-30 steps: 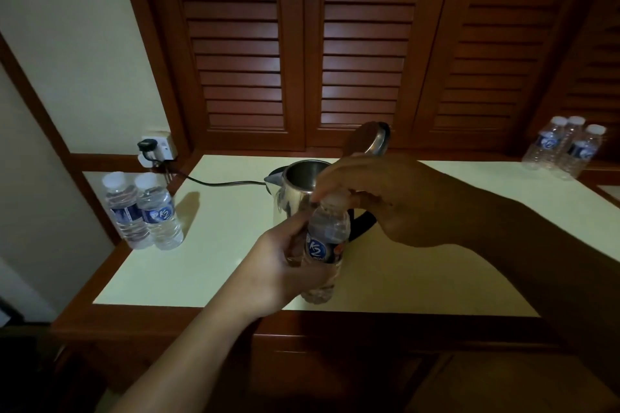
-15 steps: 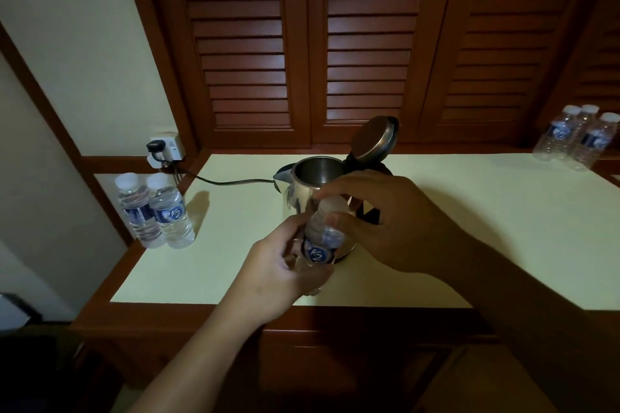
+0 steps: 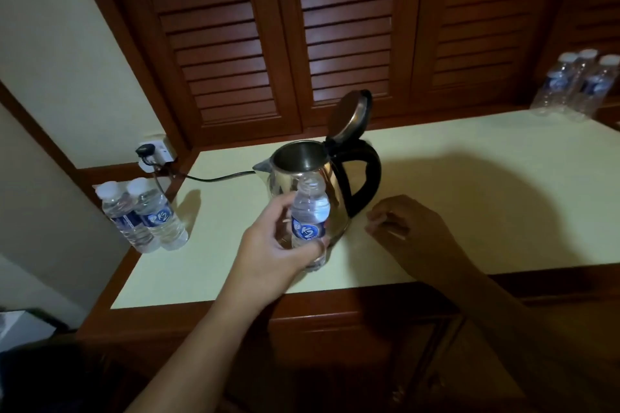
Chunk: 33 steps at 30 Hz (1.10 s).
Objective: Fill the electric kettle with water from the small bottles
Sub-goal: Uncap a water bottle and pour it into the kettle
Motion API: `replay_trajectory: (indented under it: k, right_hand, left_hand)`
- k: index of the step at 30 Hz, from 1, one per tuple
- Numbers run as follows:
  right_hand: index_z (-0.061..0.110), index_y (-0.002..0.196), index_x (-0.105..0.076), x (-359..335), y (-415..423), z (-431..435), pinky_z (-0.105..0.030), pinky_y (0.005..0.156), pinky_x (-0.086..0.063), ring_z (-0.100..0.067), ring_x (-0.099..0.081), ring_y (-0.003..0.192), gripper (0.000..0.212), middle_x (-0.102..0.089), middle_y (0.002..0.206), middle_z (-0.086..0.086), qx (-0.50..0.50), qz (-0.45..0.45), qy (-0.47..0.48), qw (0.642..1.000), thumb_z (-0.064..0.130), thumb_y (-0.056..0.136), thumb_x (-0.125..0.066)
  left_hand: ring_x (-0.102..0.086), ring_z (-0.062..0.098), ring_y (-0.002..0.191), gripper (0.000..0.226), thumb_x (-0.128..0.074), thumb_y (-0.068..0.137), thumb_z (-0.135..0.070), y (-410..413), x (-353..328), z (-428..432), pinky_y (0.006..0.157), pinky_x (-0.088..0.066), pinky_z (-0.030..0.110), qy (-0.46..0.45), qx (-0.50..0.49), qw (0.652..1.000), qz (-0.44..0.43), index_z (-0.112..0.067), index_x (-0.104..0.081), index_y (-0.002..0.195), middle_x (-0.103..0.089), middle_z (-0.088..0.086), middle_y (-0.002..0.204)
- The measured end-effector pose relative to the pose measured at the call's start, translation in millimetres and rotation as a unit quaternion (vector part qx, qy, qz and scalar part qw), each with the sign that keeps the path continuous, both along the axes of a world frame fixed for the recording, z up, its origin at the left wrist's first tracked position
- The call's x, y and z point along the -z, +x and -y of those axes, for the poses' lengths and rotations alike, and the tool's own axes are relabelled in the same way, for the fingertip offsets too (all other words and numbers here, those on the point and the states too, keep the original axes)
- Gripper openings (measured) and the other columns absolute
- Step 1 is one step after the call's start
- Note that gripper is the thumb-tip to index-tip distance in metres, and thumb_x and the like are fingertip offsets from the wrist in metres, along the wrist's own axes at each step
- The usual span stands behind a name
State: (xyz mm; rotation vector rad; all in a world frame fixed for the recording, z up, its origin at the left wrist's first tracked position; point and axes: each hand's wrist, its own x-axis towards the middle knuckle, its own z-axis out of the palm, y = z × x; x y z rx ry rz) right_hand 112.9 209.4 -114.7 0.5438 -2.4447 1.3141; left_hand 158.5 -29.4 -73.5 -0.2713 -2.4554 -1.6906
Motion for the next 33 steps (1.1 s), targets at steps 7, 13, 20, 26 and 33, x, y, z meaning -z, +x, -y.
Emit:
replay_trajectory:
  k: [7,13,20,26,33]
  right_hand:
    - [0.017,0.096,-0.067,51,-22,-6,-0.02,0.077,-0.042,-0.014,-0.063,0.095,0.007,-0.067,0.098,0.005,0.004,0.001,0.156,0.988,0.024,0.095,-0.064]
    - [0.018,0.107,-0.075,53,-25,-6,-0.031,0.109,-0.031,-0.019,-0.055,0.131,0.021,-0.072,0.123,0.005,0.004,-0.04,0.253,0.967,0.029,0.097,-0.061]
    - [0.017,0.156,-0.026,52,-17,3,-0.045,0.125,-0.016,-0.025,-0.021,0.154,0.084,-0.026,0.165,-0.004,0.094,0.053,0.317,0.942,0.071,0.093,-0.038]
    - [0.01,0.159,-0.013,57,-20,6,-0.05,0.126,-0.008,-0.026,-0.008,0.156,0.101,-0.013,0.169,-0.011,0.101,0.096,0.38,0.914,0.081,0.088,-0.012]
    - [0.009,0.159,-0.013,59,-21,7,-0.049,0.126,-0.006,-0.026,-0.007,0.156,0.107,-0.013,0.169,-0.011,0.106,0.082,0.396,0.908,0.084,0.084,-0.003]
  left_hand:
    - [-0.072,0.005,0.108,0.057,-0.089,0.082,-0.014,6,4,10,0.085,-0.06,0.021,-0.008,-0.043,0.999,-0.016,-0.035,-0.063,0.129,-0.076,-0.017,0.115]
    - [-0.071,-0.001,0.103,0.052,-0.088,0.083,-0.013,8,-8,13,0.082,-0.057,0.015,0.008,-0.075,0.996,-0.044,-0.038,-0.064,0.12,-0.075,-0.023,0.112]
    - [-0.07,-0.002,0.104,0.05,-0.088,0.084,-0.02,0,-26,19,0.088,-0.058,0.023,-0.015,-0.111,0.99,-0.082,-0.039,-0.065,0.125,-0.075,-0.023,0.112]
    - [-0.066,-0.003,0.106,0.061,-0.087,0.083,-0.041,-17,-48,39,0.094,-0.06,0.039,-0.094,-0.141,0.983,-0.075,-0.039,-0.061,0.139,-0.073,-0.021,0.118]
    - [-0.066,0.015,0.1,0.072,-0.087,0.083,-0.042,-50,-66,62,0.084,-0.062,0.049,-0.258,-0.147,0.952,-0.078,-0.042,-0.054,0.148,-0.064,-0.01,0.114]
